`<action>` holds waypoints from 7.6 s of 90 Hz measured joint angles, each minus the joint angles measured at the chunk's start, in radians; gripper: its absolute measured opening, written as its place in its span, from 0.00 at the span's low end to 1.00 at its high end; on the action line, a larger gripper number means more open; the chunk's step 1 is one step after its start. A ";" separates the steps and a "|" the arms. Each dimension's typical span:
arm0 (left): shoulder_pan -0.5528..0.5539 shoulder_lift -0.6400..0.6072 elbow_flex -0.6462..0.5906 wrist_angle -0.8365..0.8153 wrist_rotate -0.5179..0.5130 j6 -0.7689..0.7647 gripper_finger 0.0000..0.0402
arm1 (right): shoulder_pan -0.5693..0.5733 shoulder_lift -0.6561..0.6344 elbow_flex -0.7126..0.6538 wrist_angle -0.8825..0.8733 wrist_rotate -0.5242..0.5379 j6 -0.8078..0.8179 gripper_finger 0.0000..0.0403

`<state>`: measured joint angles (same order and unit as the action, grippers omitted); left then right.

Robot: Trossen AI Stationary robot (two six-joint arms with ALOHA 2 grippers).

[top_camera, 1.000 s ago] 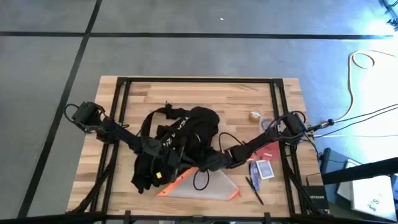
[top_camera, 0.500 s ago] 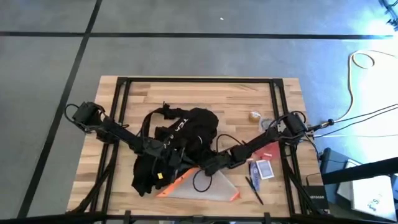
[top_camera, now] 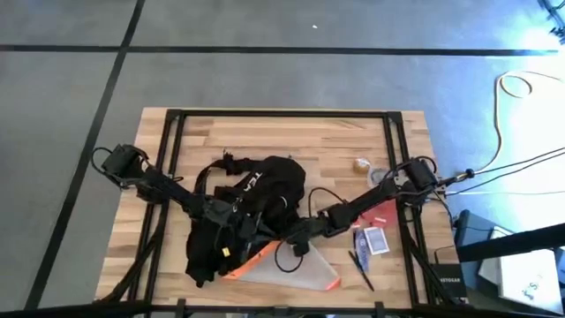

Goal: Unpack backpack
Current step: Remove the white charger cable from the black bag

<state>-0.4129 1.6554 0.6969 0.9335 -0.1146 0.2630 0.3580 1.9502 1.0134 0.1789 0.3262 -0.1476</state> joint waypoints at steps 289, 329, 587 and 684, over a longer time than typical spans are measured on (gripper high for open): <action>0.011 0.006 -0.007 -0.285 -0.122 0.025 0.00 | -0.007 0.094 -0.005 0.072 0.401 1.046 0.65; 0.004 -0.001 0.004 -0.237 -0.157 0.021 0.00 | 0.032 0.102 -0.014 0.100 0.468 0.594 0.42; 0.052 0.010 -0.001 -0.113 -0.182 -0.057 0.00 | 0.175 -0.206 -0.353 0.182 0.564 0.799 0.00; 0.053 0.009 -0.002 -0.140 -0.185 -0.054 0.00 | 0.216 -0.826 -0.438 -1.121 0.758 1.708 0.00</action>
<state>-0.3603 1.6646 0.6952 0.7936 -0.2993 0.2092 0.5740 1.1242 0.5755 -0.9424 1.0837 1.5604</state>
